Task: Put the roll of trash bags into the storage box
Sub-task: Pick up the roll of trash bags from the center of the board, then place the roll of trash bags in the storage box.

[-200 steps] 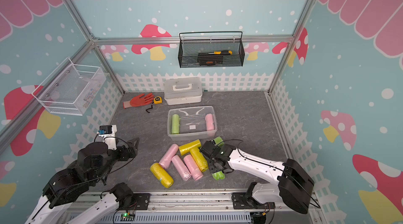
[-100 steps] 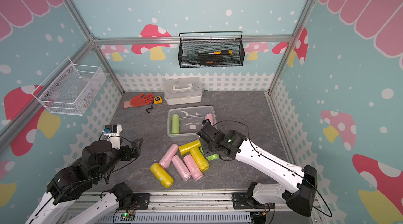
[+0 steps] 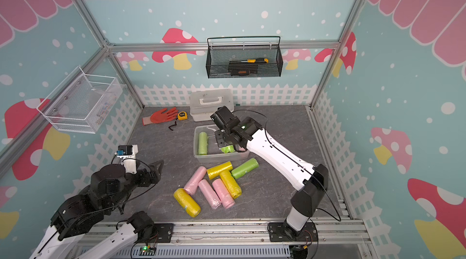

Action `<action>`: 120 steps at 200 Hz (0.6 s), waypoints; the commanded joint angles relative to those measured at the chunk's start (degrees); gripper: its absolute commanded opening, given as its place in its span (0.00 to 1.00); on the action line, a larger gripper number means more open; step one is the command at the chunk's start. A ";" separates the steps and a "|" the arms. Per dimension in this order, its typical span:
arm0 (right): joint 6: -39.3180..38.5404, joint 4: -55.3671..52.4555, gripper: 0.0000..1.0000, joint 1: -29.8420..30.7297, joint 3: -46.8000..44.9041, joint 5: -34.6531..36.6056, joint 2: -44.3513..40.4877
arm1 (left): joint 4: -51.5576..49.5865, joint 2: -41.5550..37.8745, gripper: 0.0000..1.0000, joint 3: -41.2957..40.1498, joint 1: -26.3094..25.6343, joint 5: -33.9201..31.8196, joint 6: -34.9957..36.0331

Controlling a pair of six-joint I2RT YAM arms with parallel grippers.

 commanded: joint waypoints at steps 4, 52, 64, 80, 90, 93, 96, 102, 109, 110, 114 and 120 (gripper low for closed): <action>-1.97 0.48 0.14 -2.07 4.57 -0.06 5.92 | 0.17 2.41 0.99 1.09 -0.07 0.51 1.72; -3.11 1.16 0.09 -8.01 5.39 -4.49 15.24 | -1.28 4.17 0.99 2.22 -0.09 -0.75 0.81; -4.02 1.30 0.09 -8.85 6.50 -5.89 17.01 | -1.27 3.70 0.99 2.19 -0.12 -0.75 0.66; -5.04 1.62 0.09 -8.95 7.58 -5.13 18.78 | -1.37 3.53 0.99 2.34 -0.08 -0.75 0.53; -5.66 1.82 0.09 -8.99 7.95 -4.63 19.75 | -1.45 3.83 0.99 2.33 -0.14 -0.91 0.48; -5.81 1.89 0.09 -9.04 8.12 -4.50 19.90 | -1.45 3.98 0.99 2.42 -0.09 -0.94 0.48; -5.78 1.92 0.09 -9.05 8.23 -4.35 20.27 | -1.52 4.20 0.99 2.41 -0.15 -0.93 0.46; -5.92 1.91 0.09 -8.99 8.41 -4.14 20.88 | -1.61 4.50 0.99 2.49 -0.15 -0.92 0.31; -6.11 1.91 0.09 -9.07 8.63 -3.99 21.50 | -1.67 4.99 0.99 2.52 -0.13 -0.93 0.14; -6.12 1.91 0.09 -9.08 8.68 -3.97 21.59 | -1.69 5.01 0.99 2.52 -0.10 -0.92 0.18; -6.23 1.91 0.09 -9.06 8.79 -3.90 21.92 | -1.67 5.31 0.99 2.52 -0.09 -1.00 0.18; -6.29 1.97 0.09 -9.01 8.86 -3.69 22.54 | -1.79 5.74 0.99 2.55 -0.10 -0.94 0.06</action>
